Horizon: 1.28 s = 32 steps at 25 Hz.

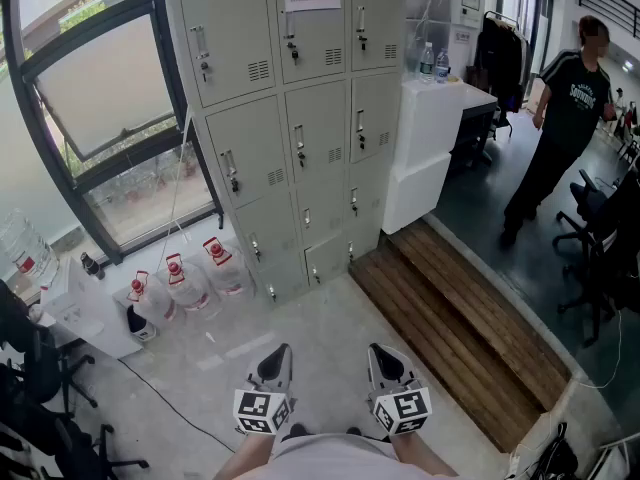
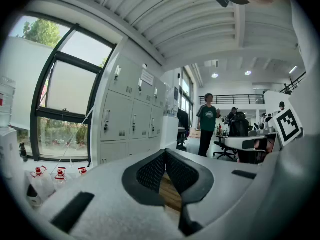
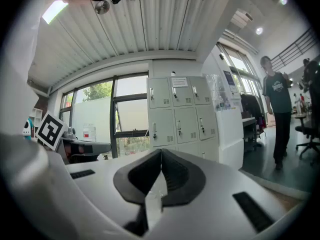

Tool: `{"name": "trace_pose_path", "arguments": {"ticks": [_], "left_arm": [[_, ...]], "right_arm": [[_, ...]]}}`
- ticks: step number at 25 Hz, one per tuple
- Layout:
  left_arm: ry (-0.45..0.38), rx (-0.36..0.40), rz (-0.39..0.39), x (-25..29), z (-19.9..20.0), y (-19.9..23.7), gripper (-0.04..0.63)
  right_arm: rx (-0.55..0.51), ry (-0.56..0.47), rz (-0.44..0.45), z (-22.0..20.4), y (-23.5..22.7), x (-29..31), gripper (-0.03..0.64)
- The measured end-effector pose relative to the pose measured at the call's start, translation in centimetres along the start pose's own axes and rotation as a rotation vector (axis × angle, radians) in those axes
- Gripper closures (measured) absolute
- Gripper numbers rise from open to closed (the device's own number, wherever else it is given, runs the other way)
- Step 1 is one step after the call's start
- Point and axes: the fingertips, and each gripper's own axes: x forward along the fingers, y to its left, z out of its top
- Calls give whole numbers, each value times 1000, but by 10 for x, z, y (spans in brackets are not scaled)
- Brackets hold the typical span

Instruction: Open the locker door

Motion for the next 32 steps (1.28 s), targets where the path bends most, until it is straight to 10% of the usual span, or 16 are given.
{"name": "trace_pose_path", "arguments": {"ticks": [32], "left_arm": [[3,56,100,34,11,-5,586]], "right_arm": [[63,10,76,-16,-50,25,603]]}}
